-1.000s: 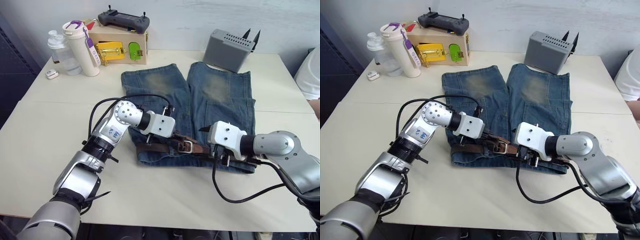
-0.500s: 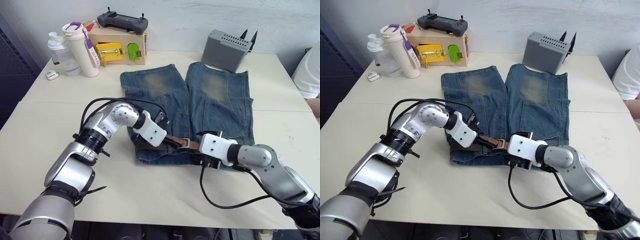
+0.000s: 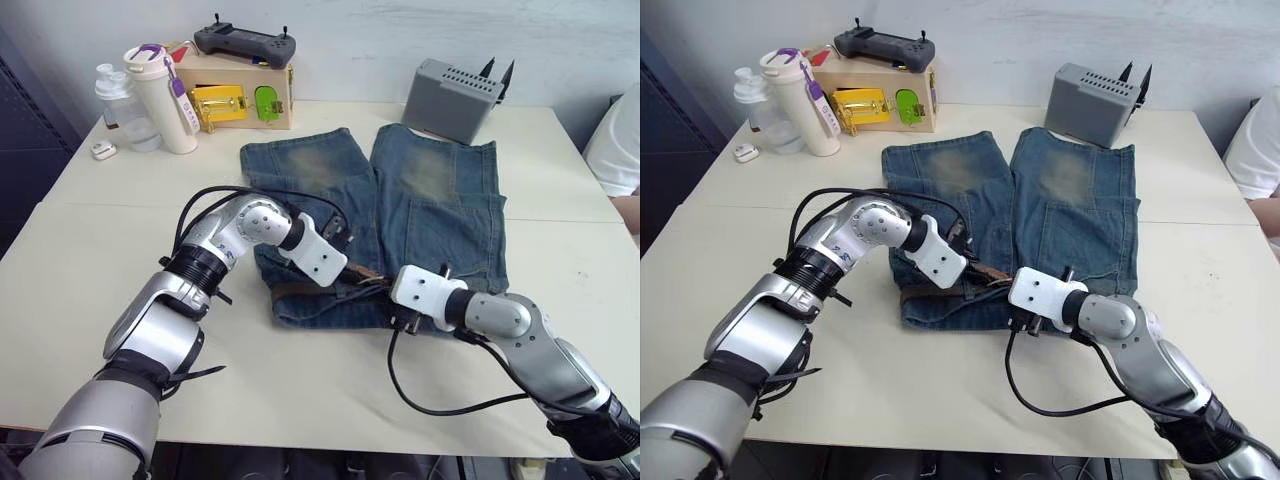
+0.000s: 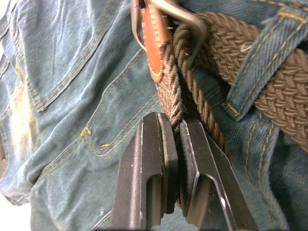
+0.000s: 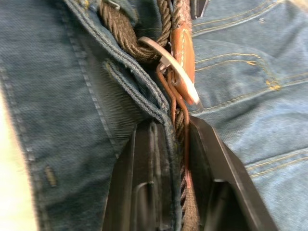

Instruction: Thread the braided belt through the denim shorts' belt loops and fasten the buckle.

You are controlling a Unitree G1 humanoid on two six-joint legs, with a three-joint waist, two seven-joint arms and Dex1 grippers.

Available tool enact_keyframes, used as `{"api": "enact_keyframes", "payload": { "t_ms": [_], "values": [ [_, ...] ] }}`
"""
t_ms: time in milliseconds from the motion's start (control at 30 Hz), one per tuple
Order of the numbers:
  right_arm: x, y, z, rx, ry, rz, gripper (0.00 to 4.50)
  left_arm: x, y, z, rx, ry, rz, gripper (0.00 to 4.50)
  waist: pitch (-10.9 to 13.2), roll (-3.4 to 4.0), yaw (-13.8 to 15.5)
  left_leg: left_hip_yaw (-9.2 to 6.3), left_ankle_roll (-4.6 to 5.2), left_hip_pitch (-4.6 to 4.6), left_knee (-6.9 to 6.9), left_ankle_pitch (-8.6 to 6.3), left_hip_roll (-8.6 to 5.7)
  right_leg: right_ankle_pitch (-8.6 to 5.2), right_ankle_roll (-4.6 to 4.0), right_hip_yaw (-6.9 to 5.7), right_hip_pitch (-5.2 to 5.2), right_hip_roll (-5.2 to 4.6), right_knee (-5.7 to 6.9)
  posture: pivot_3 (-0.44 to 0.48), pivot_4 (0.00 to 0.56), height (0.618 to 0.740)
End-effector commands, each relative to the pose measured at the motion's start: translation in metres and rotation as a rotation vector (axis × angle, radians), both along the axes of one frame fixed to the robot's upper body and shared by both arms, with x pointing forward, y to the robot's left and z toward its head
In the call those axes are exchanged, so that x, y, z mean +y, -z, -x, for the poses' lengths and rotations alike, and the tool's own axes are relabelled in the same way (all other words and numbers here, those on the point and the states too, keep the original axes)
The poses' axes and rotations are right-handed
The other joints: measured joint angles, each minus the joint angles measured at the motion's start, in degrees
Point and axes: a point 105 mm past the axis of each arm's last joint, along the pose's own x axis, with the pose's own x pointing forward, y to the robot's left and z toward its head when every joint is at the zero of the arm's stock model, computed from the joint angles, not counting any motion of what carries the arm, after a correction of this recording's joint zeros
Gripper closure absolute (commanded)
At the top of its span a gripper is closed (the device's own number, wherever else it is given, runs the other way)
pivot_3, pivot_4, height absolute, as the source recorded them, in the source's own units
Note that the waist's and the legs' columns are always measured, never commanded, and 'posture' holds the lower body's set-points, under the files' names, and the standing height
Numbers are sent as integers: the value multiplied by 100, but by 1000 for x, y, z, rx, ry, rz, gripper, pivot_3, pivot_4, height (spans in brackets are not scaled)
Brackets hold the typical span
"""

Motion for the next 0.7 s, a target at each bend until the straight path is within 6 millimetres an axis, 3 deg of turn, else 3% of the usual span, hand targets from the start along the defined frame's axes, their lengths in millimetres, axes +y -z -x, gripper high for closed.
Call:
{"api": "enact_keyframes", "payload": {
  "t_ms": [33, 233, 533, 700],
  "values": [
    [-12, -21, -9, -106, 86, -8, 4265, 5, -1, -1, -29, 14, -42, 4500, 0, 0, 2, 1, -1, -1, -1, 1, 0, 0, 0, 0, -2, 0, 0, 0, 150, 735],
    [-5, -29, -12, -167, 108, -38, 4266, 8, -1, -3, -16, 0, -47, 4500, 0, 0, 3, 2, -11, -20, 13, 9, 0, 0, -1, 2, -19, 0, 13, 0, 150, 735],
    [13, -32, -6, -215, 20, -15, 4267, -37, -5, 10, 163, -10, 106, 4500, 0, 0, 3, 2, -10, -27, 25, 9, -1, 0, -1, 1, -22, 0, 18, 0, 150, 735],
    [17, -32, -4, -226, -8, -7, 4274, -45, 0, 15, 214, -26, 107, 4500, 0, 0, -3, 3, -16, -27, 26, 12, 0, 0, -1, 3, -26, 2, 25, 0, 150, 735]
  ]
}}
